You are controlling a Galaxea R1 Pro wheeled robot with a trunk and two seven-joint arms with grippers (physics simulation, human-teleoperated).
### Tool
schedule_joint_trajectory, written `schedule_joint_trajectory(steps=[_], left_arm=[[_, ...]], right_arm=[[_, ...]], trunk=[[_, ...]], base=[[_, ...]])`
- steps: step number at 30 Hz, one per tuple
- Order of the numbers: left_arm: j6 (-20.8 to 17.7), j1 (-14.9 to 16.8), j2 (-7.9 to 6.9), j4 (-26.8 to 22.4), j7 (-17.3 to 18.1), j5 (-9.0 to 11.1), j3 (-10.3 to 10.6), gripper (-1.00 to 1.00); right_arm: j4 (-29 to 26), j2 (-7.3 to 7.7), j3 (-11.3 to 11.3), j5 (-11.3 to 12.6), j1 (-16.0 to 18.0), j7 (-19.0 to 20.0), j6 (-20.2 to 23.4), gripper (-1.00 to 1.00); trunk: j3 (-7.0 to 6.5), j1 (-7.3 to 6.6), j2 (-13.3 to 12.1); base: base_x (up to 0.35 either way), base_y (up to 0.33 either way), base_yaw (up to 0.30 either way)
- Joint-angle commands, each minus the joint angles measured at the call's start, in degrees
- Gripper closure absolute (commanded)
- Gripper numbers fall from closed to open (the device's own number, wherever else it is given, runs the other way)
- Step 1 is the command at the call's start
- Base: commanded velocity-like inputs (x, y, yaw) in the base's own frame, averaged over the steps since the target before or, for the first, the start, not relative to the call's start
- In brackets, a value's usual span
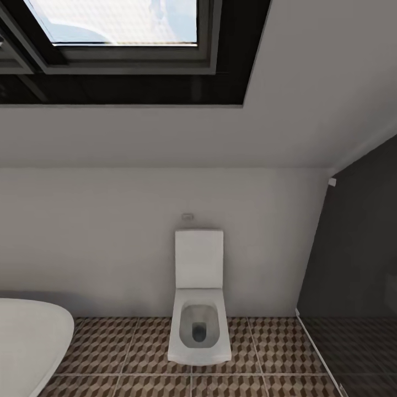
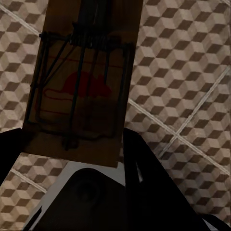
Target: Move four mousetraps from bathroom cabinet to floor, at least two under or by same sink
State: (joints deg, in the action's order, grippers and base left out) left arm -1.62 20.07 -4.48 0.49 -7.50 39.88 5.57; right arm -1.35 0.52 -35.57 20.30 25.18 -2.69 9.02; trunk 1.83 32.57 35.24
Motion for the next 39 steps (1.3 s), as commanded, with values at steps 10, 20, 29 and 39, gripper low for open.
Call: schedule_joint_trajectory(steps=[10, 20, 29, 39], left_arm=[[-5.6, 0.5, -0.33, 0.0, -0.5, -0.4, 0.4, 1.0], [-10.5, 0.7, -1.7, -3.1, -0.5, -0.4, 0.4, 1.0], [-14.7, 2.9, -2.57, -5.6, -0.6, -0.4, 0.4, 1.0], [-18.5, 7.4, -4.32, -5.8, -0.5, -0.5, 0.4, 1.0]], right_arm=[[-0.5, 0.27, 1.3, 0.6, 0.1, -0.8, 0.8, 1.0], [-0.5, 0.36, 1.6, 2.1, 2.1, -0.7, 3.3, 1.0], [-0.5, 0.28, 1.6, 4.7, 8.0, -0.7, 9.7, 1.0], [-0.5, 0.28, 1.6, 5.0, 12.3, -0.7, 10.6, 1.0]], trunk=[[1.91, 2.22, 4.1], [3.71, 4.42, 8.1], [5.32, 6.4, 11.7], [7.12, 8.59, 15.8]], base=[[0.0, 0.0, 0.0], [0.0, 0.0, 0.0], [0.0, 0.0, 0.0], [0.0, 0.0, 0.0]])
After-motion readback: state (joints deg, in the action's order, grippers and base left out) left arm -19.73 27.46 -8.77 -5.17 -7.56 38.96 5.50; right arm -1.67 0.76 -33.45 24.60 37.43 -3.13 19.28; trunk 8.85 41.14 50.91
